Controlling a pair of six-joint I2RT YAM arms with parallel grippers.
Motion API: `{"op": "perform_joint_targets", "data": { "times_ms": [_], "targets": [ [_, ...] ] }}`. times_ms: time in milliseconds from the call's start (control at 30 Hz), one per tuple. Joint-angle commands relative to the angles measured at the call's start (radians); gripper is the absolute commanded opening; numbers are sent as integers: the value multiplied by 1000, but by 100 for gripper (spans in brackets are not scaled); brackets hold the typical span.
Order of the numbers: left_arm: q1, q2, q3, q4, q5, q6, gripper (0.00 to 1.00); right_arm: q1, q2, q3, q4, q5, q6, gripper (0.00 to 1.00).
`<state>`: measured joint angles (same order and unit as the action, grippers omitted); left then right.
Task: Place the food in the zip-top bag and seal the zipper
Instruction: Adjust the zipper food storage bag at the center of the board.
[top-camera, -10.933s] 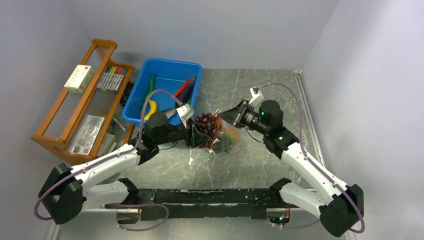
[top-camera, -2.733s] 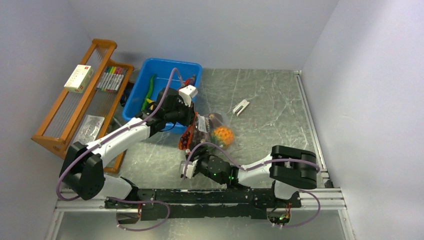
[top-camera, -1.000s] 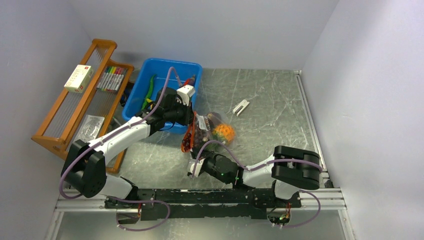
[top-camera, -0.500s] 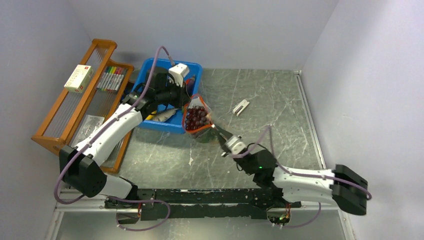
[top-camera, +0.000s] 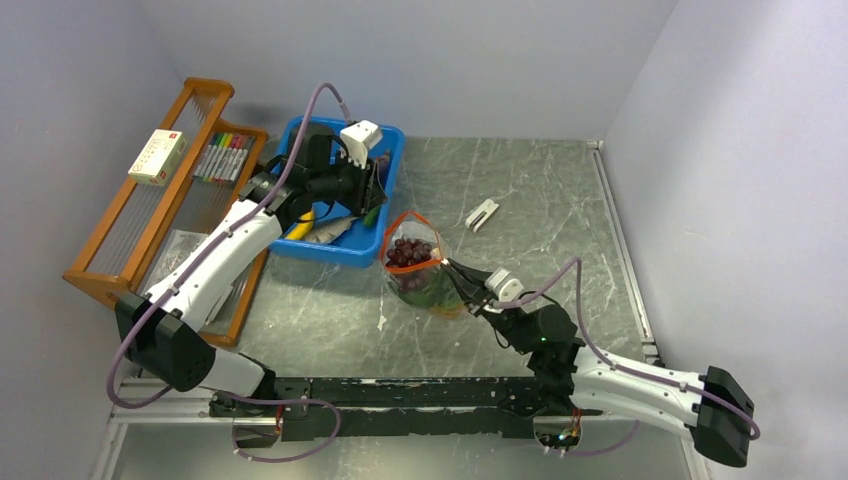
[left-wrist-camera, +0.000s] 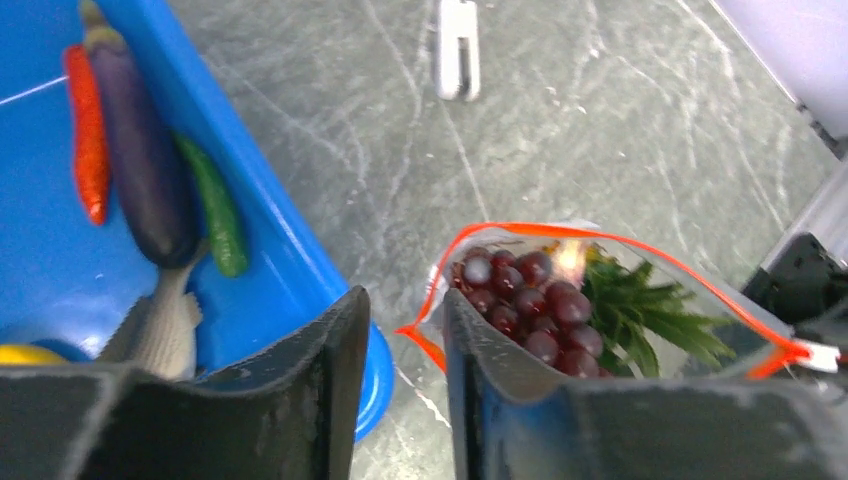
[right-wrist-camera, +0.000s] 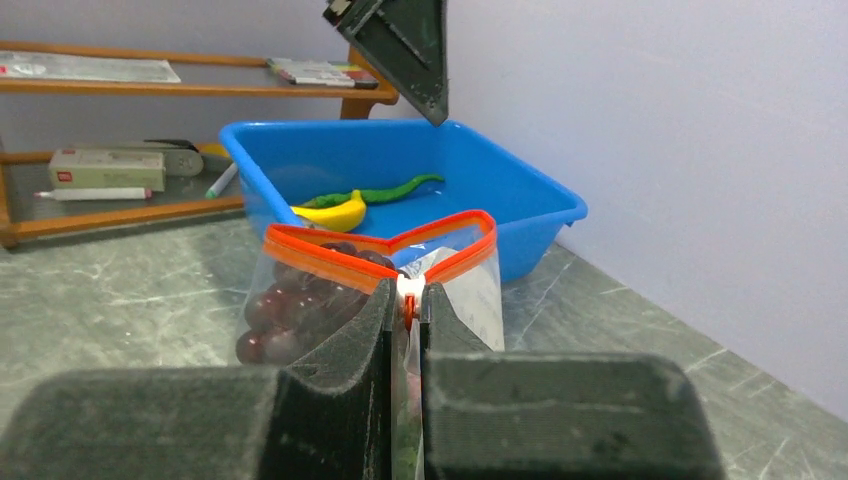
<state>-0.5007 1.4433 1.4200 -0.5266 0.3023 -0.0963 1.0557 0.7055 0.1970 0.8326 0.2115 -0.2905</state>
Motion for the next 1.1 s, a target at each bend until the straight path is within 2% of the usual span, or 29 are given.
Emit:
{"op": "perform_joint_targets", "data": {
  "times_ms": [0, 100, 167, 367, 667, 767, 833, 967, 1067],
  "targets": [
    [10, -68, -73, 67, 175, 27, 37, -9, -123, -12, -148, 5, 74, 0],
    [16, -49, -113, 71, 339, 40, 57, -10, -210, -40, -228, 19, 123, 0],
    [16, -25, -130, 36, 374, 43, 59, -11, -262, -62, -254, 14, 144, 0],
    [17, -51, -295, 216, 324, -106, 63, -11, -328, -89, -314, 6, 169, 0],
    [16, -18, -321, 165, 73, -124, 68, -11, -312, -71, -336, 12, 150, 0],
    [16, -47, -355, 230, 41, -148, 69, -10, -328, -87, -329, 22, 156, 0],
    [16, -45, -363, 271, 72, -165, 68, -10, -334, -93, -328, 22, 160, 0],
    [16, 17, -343, 289, 163, -194, 59, -10, -325, -91, -331, 19, 159, 0],
    [13, 23, -361, 336, 181, -216, 54, -11, -323, -92, -323, 13, 163, 0]
  ]
}}
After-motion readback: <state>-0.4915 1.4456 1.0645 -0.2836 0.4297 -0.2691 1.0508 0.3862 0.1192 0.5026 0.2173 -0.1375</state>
